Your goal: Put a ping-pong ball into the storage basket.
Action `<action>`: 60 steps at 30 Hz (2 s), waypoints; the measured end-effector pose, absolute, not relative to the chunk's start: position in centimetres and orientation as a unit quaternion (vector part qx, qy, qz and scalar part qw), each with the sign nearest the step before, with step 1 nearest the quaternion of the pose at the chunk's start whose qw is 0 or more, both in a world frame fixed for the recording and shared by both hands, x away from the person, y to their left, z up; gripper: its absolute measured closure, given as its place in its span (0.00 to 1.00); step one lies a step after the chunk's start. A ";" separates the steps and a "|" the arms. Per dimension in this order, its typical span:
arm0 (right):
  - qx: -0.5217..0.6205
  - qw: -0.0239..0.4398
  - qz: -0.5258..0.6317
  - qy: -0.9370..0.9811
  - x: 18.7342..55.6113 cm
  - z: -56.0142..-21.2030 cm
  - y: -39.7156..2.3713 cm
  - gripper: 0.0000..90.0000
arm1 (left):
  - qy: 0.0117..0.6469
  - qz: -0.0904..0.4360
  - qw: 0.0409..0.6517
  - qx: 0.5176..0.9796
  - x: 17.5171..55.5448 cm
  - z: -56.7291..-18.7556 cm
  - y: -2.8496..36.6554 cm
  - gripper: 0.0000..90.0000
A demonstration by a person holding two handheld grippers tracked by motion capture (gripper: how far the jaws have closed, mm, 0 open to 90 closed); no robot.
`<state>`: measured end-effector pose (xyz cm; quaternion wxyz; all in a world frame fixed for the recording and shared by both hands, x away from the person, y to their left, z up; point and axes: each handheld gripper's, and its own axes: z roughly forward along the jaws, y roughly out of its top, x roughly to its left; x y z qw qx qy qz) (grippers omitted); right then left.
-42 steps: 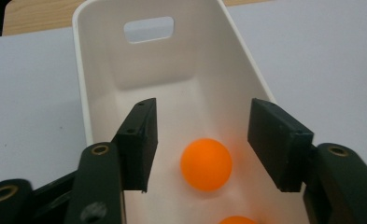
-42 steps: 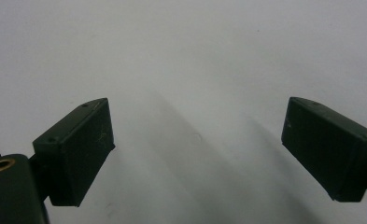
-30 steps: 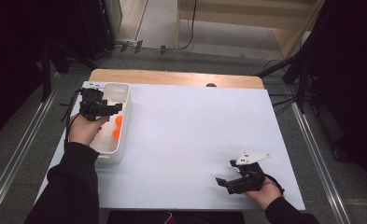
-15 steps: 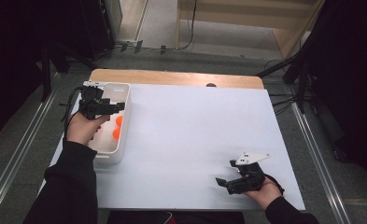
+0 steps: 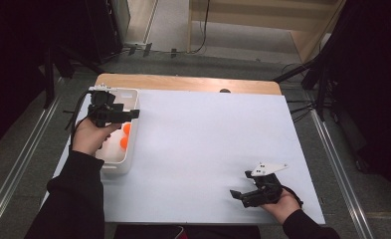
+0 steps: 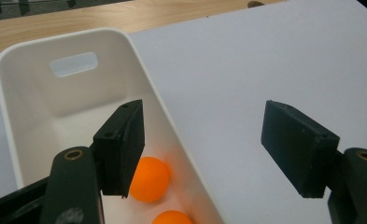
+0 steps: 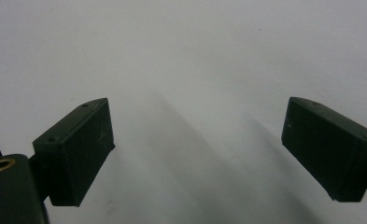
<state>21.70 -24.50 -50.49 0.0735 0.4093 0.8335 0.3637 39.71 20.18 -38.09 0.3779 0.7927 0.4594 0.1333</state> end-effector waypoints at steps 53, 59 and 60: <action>0.409 0.075 0.365 0.833 21.7 -50.4 -24.6 0.09 | 0.367 0.065 0.416 0.829 36.6 -37.9 15.2 0.34; 0.411 0.077 0.368 0.831 21.7 -50.4 -24.7 0.09 | 0.360 0.061 0.418 0.832 36.1 -38.5 15.1 0.34; 0.411 0.078 0.368 0.830 21.7 -50.4 -24.7 0.09 | 0.360 0.060 0.418 0.832 36.0 -38.6 15.1 0.34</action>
